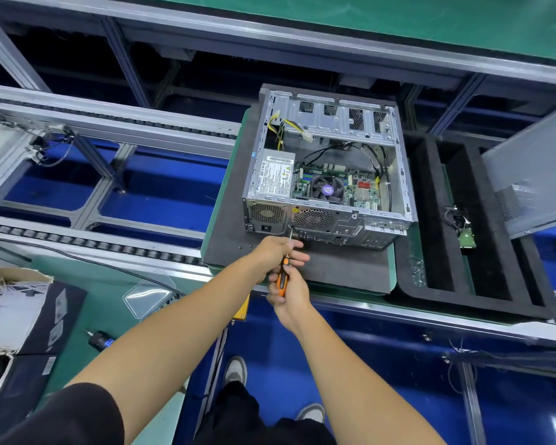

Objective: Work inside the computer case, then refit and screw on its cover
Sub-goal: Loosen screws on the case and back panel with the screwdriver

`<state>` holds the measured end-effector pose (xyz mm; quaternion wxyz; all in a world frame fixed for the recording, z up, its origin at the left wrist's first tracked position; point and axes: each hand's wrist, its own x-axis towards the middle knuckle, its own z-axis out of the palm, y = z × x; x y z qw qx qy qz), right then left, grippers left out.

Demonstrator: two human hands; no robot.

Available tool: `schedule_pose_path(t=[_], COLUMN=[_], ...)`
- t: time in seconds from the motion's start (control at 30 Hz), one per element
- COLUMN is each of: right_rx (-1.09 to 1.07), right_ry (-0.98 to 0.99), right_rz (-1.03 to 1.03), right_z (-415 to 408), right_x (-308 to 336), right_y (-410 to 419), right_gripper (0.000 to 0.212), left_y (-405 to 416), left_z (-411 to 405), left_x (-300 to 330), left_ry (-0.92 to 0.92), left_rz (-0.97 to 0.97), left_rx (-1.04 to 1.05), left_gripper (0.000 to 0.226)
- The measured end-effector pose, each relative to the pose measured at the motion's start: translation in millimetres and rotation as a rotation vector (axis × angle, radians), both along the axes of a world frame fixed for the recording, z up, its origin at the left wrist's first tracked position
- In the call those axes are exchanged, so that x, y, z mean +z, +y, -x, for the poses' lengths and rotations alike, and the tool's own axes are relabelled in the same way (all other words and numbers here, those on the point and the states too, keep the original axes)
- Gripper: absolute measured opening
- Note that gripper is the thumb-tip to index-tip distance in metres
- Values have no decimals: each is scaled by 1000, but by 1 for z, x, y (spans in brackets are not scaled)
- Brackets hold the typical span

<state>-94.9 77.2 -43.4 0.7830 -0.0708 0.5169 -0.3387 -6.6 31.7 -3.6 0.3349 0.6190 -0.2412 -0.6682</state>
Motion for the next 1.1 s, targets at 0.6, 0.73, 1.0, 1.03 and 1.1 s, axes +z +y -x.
schedule_pose_path(t=[0.6, 0.73, 1.0, 1.03, 1.1], right_rx=[187, 308, 70, 72, 94], right_ry=[189, 842, 45, -14, -5], right_rz=[113, 385, 82, 64, 69], right_z=[4, 5, 15, 17, 18], right_x=[3, -3, -3, -4, -3], right_y=[5, 19, 10, 9, 8], right_gripper=[34, 30, 30, 30, 25], left_y=[11, 4, 15, 16, 15], left_z=[7, 14, 8, 7, 5], left_x=[-3, -4, 3, 2, 1], left_ry=[-27, 5, 2, 3, -7], left_rz=[15, -54, 18, 30, 46], left_rx=[6, 103, 33, 23, 34], left_gripper=[33, 29, 31, 31, 30])
